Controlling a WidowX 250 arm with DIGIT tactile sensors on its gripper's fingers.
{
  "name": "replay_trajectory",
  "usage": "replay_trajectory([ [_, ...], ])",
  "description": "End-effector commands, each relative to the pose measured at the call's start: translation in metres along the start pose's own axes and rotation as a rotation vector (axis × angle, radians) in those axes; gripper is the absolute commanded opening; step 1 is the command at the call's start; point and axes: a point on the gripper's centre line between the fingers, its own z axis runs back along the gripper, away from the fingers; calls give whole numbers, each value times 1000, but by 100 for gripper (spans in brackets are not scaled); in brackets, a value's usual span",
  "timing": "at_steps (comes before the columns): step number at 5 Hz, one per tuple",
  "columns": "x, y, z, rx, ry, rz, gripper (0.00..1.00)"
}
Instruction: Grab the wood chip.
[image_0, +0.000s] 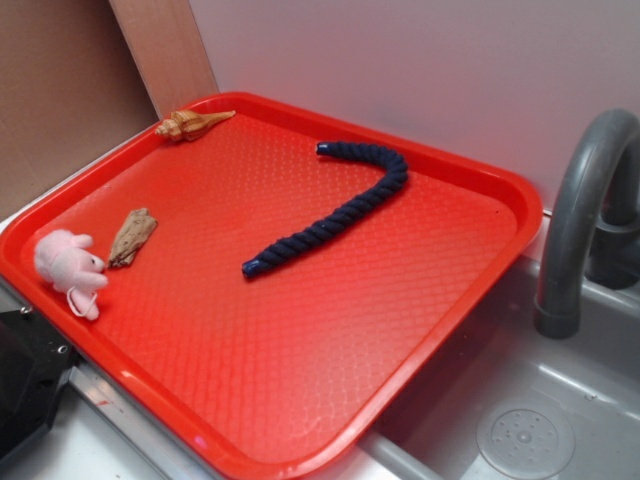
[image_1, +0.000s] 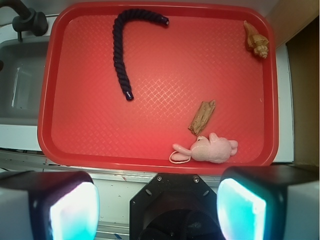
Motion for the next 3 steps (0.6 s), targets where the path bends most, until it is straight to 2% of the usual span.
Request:
replay_trajectory([
  [1, 0, 0, 0, 0, 0, 0, 100],
  [2, 23, 34, -13, -72, 92, 269, 100],
  [3, 40, 66, -28, -104, 85, 522, 100],
])
